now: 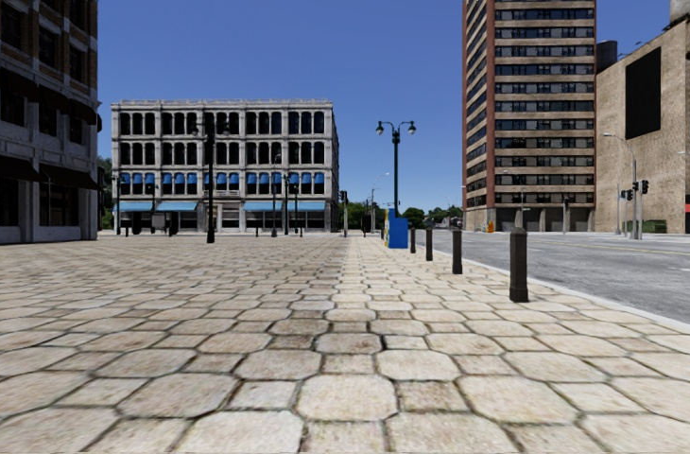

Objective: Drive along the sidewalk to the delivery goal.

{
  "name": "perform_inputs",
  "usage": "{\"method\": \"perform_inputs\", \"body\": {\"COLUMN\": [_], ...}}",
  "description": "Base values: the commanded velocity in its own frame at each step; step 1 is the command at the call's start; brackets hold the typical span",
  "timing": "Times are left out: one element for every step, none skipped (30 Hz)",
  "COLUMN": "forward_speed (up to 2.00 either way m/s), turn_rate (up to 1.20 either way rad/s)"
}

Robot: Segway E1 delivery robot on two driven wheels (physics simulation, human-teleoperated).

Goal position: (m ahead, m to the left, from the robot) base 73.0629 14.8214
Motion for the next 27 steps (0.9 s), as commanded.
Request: {"method": "perform_inputs", "body": {"forward_speed": [2.0, 2.0, 2.0, 2.0, 2.0, 2.0, 2.0, 2.0, 2.0, 2.0, 2.0, 2.0, 2.0, 2.0, 2.0, 2.0, 2.0, 2.0, 2.0, 2.0, 2.0, 2.0, 2.0, 2.0, 2.0, 2.0, 2.0], "turn_rate": [0.0, 0.0, 0.0, 0.0, 0.0, 0.0, 0.0, 0.0, 0.0, 0.06, 0.31, 0.48, 0.57, 0.57, 0.59, 0.17, 0.01, 0.0, 0.0, 0.0, 0.0, 0.0, 0.0, 0.0, 0.0, 0.0, 0.0]}}
